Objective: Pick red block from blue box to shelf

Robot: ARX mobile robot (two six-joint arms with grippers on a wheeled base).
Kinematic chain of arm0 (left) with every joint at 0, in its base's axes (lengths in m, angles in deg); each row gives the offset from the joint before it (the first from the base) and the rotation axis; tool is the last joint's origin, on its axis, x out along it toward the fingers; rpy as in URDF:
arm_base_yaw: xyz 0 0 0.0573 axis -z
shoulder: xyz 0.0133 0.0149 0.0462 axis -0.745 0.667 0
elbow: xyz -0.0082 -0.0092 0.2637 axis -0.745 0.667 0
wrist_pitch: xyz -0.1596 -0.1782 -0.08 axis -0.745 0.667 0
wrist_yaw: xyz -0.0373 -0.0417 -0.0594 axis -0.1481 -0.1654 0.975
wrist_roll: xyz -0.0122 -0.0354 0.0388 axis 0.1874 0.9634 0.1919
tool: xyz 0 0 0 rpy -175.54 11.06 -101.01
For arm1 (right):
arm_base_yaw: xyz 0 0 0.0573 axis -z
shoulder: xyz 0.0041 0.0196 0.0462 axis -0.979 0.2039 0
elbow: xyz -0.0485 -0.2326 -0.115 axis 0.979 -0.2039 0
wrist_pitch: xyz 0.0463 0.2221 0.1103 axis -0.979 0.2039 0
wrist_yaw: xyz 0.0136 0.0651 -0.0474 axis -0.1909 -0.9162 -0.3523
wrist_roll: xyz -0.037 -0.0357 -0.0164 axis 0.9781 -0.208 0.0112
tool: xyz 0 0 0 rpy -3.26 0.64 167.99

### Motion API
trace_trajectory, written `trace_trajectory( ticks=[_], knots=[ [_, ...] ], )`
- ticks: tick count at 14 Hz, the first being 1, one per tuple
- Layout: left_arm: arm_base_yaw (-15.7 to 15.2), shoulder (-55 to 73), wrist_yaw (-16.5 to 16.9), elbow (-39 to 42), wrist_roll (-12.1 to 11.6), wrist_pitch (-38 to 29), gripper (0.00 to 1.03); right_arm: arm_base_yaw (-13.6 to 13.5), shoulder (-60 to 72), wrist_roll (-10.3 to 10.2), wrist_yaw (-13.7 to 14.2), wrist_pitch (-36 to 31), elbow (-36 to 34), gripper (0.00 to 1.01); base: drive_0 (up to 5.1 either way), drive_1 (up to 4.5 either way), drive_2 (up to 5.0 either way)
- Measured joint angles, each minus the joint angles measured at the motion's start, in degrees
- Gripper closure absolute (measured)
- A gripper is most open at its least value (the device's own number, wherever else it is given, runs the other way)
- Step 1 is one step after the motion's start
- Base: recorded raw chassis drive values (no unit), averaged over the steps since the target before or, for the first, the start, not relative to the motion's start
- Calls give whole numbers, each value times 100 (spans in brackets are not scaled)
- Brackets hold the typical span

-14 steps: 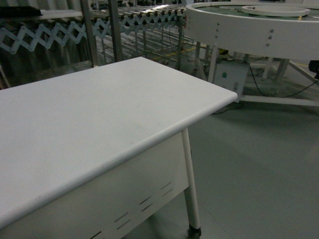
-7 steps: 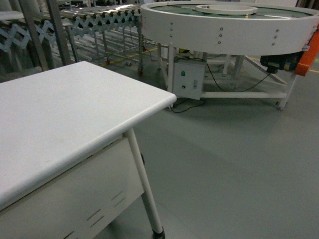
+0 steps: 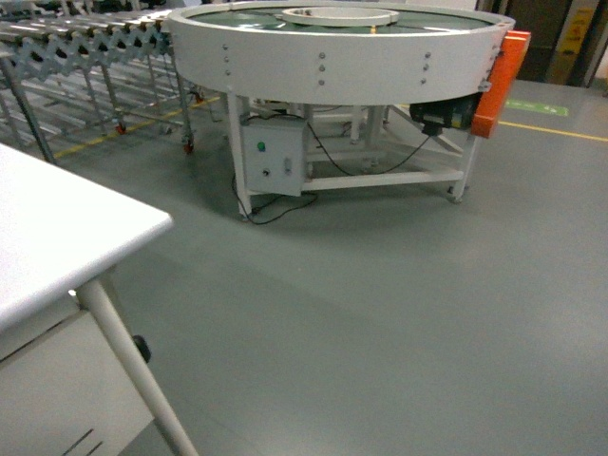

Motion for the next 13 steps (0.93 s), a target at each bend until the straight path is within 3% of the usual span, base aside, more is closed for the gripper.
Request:
trace_trajectory(
  ticks=[13],
  knots=[
    [0, 0, 0, 0, 0, 11, 5, 0, -2, 0, 0, -11, -2, 73, 0, 0, 0]
  ],
)
